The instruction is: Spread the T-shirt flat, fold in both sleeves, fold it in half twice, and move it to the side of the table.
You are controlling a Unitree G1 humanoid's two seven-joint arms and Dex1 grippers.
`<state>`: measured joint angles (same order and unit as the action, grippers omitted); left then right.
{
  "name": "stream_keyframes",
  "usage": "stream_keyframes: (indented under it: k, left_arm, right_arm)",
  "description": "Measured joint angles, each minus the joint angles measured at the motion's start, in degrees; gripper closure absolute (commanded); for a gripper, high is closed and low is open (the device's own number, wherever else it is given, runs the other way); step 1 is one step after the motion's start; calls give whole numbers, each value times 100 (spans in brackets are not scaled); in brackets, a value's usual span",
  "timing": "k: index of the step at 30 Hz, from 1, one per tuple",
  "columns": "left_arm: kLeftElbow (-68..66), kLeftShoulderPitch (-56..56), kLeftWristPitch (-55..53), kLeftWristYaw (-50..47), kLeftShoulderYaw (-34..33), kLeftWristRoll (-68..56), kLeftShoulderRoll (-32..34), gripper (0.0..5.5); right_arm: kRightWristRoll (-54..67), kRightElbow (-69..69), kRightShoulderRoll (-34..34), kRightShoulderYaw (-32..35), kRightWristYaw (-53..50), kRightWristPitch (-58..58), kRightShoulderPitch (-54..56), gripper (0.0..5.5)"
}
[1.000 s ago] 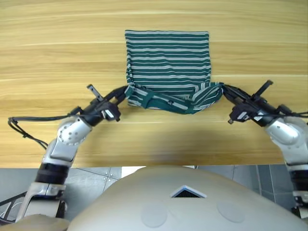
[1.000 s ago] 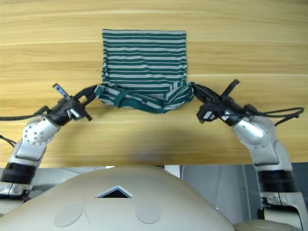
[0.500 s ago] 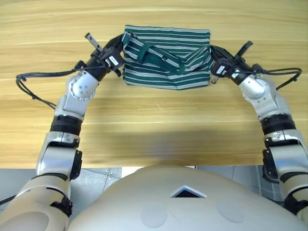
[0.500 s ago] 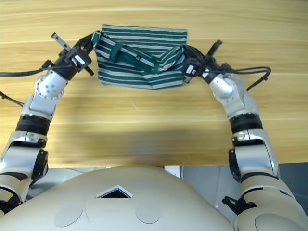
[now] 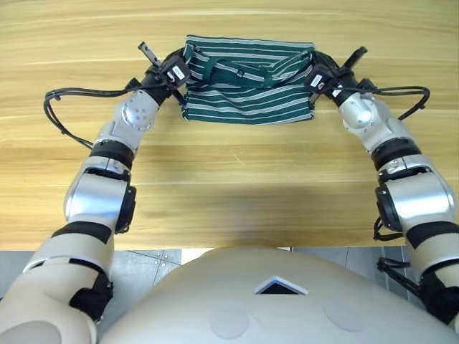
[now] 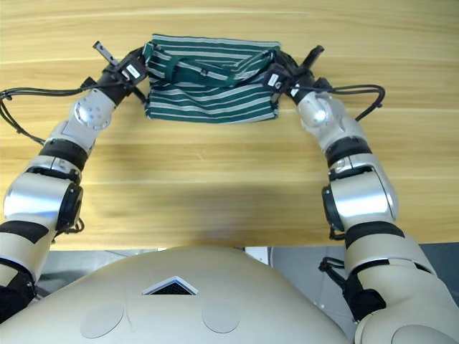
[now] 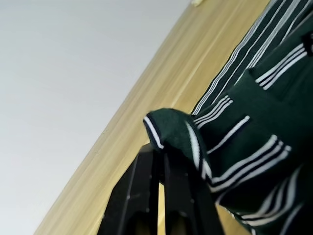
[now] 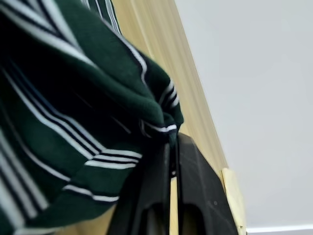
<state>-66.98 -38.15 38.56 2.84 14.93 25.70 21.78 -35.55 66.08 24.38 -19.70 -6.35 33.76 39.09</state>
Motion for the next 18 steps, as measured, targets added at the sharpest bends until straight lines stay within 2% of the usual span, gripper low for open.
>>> stream_keyframes:
  k: [1, 2, 8, 18]
  left_arm:
    - [-96, -63, -17, -5, 20, 0, -16, 550]
    - [-193, -101, -31, -10, 29, -1, -34, 517]
    - [-582, -412, -315, -10, -50, -111, -133, 436]
    - [-968, -1158, -1422, -133, -408, -263, -444, 283]
  right_arm:
    - [-4, 89, -72, -48, -49, -24, 68, 488]
    - [-7, 150, -133, -83, -101, -52, 119, 469]
    - [-3, 444, -318, -137, -248, -291, 333, 374]
    - [11, 650, -577, -215, -449, -613, 512, 207]
